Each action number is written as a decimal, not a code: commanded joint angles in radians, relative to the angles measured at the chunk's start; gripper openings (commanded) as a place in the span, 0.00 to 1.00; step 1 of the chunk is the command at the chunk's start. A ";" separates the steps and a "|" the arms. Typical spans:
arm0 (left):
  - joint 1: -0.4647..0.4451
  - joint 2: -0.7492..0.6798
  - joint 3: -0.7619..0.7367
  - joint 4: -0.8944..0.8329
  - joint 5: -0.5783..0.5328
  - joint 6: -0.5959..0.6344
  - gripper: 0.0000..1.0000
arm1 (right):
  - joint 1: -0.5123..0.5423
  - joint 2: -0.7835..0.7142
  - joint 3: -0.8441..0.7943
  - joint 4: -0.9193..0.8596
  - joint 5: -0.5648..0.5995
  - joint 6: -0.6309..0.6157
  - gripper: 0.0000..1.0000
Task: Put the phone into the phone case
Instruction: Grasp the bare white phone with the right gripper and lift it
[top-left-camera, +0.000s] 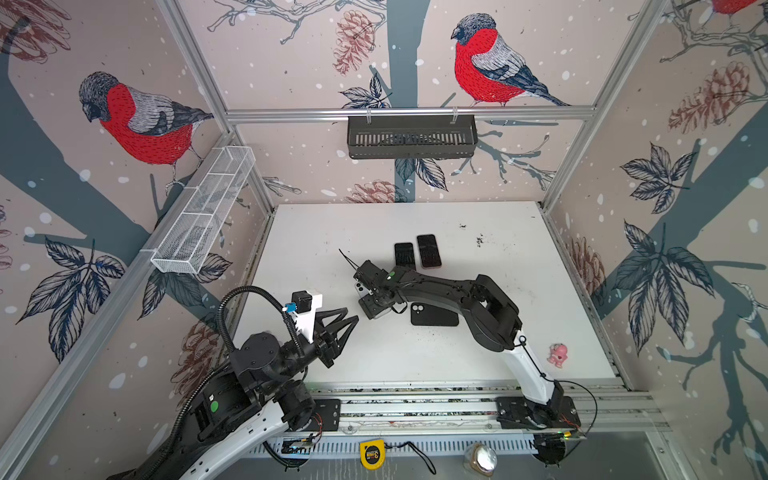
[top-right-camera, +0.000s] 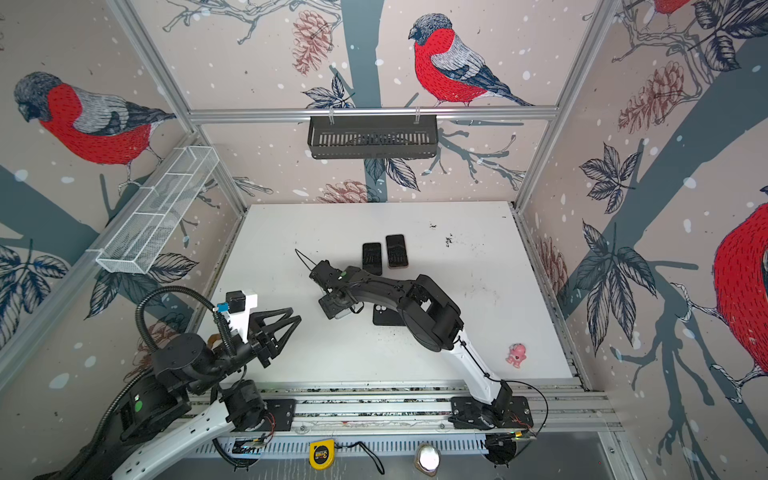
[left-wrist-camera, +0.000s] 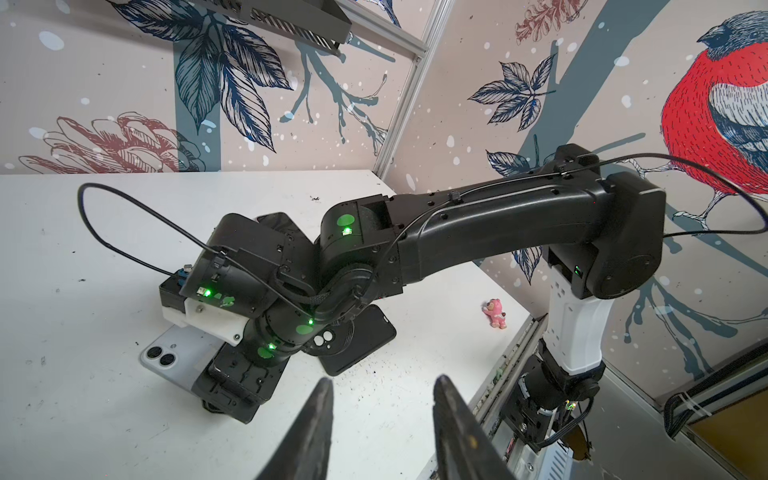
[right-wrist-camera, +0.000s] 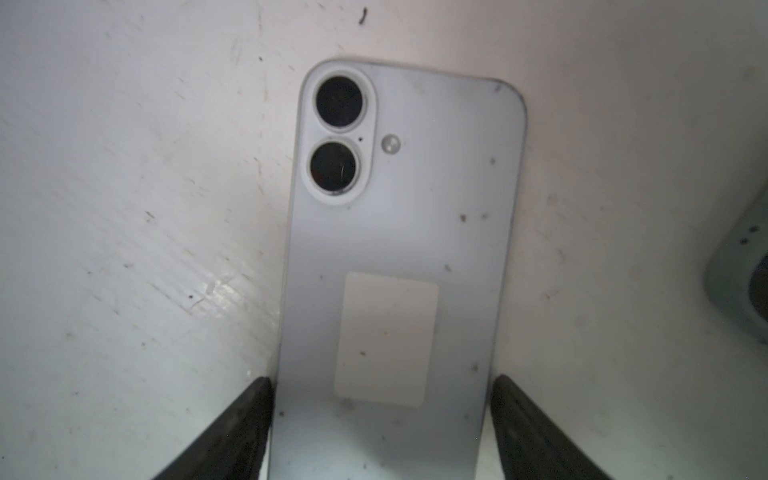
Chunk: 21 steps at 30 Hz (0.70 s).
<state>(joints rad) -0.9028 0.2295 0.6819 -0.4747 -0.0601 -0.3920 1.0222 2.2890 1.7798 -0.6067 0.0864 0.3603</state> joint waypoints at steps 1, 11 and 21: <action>0.001 -0.001 0.008 0.027 -0.003 -0.003 0.41 | 0.003 -0.001 -0.017 -0.076 0.022 -0.003 0.69; 0.001 -0.001 0.010 0.020 -0.012 -0.005 0.41 | -0.002 -0.179 -0.127 -0.053 0.068 -0.030 0.59; 0.000 0.069 0.003 0.022 -0.015 -0.015 0.41 | -0.024 -0.566 -0.549 0.040 0.073 -0.031 0.57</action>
<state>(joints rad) -0.9028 0.2783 0.6842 -0.4747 -0.0643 -0.3923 0.9997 1.7924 1.2987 -0.6144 0.1505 0.3347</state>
